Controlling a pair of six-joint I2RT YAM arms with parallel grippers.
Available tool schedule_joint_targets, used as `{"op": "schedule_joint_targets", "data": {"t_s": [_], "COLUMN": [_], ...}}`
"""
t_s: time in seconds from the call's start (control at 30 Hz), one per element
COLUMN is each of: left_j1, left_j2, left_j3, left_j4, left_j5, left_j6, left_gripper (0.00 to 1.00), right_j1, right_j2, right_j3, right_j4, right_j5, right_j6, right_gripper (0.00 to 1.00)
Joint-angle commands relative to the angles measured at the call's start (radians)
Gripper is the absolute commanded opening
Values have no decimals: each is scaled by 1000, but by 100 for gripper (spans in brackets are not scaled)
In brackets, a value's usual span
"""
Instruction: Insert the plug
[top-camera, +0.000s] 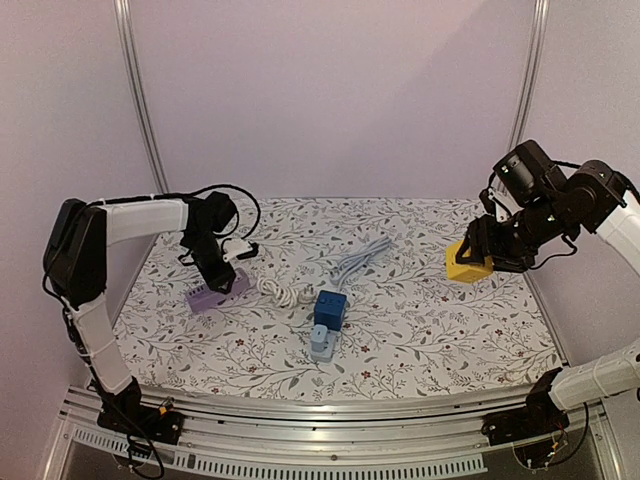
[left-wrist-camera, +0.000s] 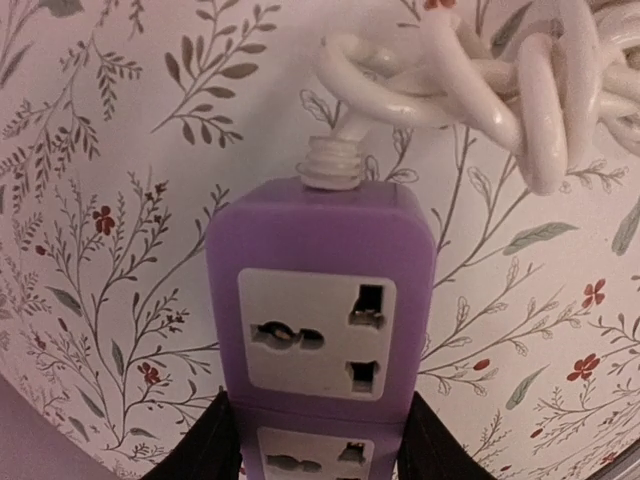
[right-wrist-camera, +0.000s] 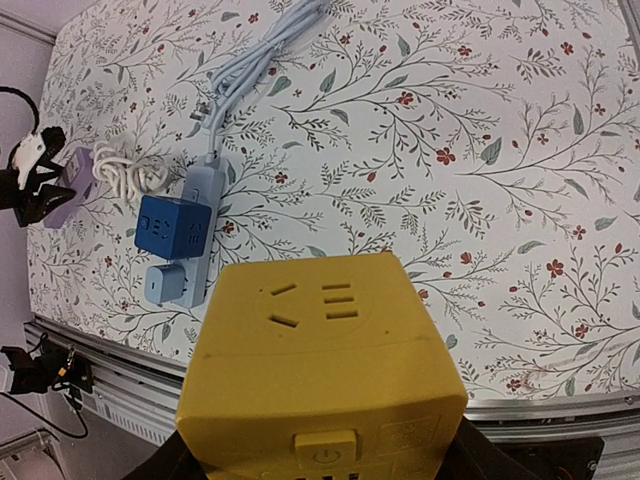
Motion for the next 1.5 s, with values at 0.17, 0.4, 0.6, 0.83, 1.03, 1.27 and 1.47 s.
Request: {"op": "schedule_joint_targets", "data": {"t_s": [0.17, 0.4, 0.6, 0.83, 1.03, 1.27, 1.47], "left_j1": [21, -154, -322, -465, -534, -563, -574], "left_j2": [20, 20, 20, 47, 27, 12, -77], "left_j3": [97, 90, 40, -7, -86, -135, -153], "left_j4": [-84, -80, -72, -62, -33, 26, 44], "left_j5": [101, 42, -17, -49, -72, -97, -149], "left_j6": [-428, -654, -787, -839, -925, -980, -975], "left_gripper": [1, 3, 3, 3, 6, 38, 99], "right_j1": [-2, -1, -2, -2, -1, -2, -1], "right_j2": [-14, -61, -98, -106, -105, -77, -36], "right_j3": [-23, -60, -86, -93, -93, -75, -34], "right_j4": [50, 41, 30, 34, 52, 65, 69], "right_j5": [-11, -10, -1, -20, -27, -64, -75], "right_j6": [-22, -6, 3, 3, -22, -51, -124], "right_gripper": [0, 0, 0, 0, 0, 0, 0]}}
